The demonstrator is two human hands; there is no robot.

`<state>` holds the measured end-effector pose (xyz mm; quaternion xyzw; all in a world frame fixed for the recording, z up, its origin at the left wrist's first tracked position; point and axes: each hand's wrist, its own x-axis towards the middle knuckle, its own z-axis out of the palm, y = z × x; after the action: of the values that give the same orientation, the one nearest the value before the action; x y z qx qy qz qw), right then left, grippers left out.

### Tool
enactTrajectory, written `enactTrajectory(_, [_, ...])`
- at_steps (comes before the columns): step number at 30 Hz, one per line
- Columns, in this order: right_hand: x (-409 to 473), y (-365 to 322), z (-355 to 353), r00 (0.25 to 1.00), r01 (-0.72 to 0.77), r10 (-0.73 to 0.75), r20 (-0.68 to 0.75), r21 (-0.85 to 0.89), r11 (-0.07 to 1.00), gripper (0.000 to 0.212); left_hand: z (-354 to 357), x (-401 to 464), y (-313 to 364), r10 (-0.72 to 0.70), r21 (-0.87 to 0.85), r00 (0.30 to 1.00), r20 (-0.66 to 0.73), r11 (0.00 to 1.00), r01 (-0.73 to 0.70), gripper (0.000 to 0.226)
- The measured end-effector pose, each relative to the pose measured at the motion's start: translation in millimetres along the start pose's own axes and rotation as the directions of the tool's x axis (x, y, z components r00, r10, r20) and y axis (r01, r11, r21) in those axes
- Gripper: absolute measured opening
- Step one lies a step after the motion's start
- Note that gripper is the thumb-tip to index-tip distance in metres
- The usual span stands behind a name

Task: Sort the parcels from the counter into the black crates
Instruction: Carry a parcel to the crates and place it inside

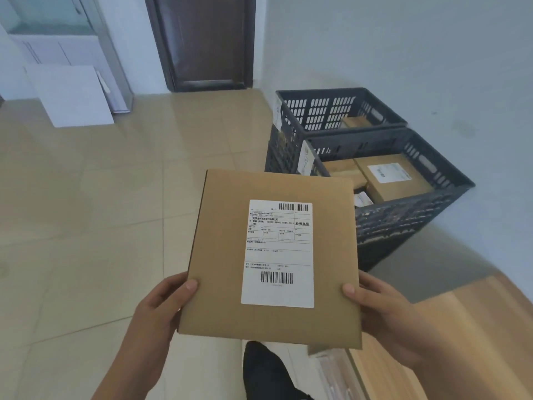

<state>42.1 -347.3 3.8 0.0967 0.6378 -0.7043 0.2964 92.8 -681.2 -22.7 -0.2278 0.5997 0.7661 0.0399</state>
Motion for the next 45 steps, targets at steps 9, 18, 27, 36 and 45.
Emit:
enactTrajectory(9, [168.8, -95.2, -15.3, 1.000, 0.022, -0.024, 0.020, 0.104, 0.994, 0.078, 25.9, 163.3, 103.9, 0.066, 0.113, 0.997, -0.042, 0.992, -0.061, 0.093])
enactTrajectory(18, [292.8, -154.4, -7.5, 0.999, -0.017, 0.012, 0.050, 0.102, 0.995, 0.066, 21.3, 280.3, 135.5, -0.007, 0.100, 0.996, -0.092, 0.995, 0.016, 0.049])
enactTrajectory(27, [395.5, -216.4, -12.1, 0.988, 0.008, 0.016, -0.156, 0.148, 0.989, 0.063, 42.2, 473.8, 192.3, -0.078, 0.150, 0.990, 0.120, 0.987, 0.060, 0.055])
enactTrajectory(36, [462.4, -292.4, -14.9, 0.912, 0.105, -0.020, -0.409, 0.188, 0.977, 0.091, 112.5, 670.0, 290.3, -0.236, 0.358, 0.774, 0.587, 0.934, 0.012, 0.101])
enactTrajectory(45, [463.4, -307.8, -68.2, 0.821, 0.274, -0.109, -0.561, 0.219, 0.936, 0.086, 255.9, 775.0, 315.3, -0.357, 0.448, 0.405, 0.842, 0.881, -0.154, 0.087])
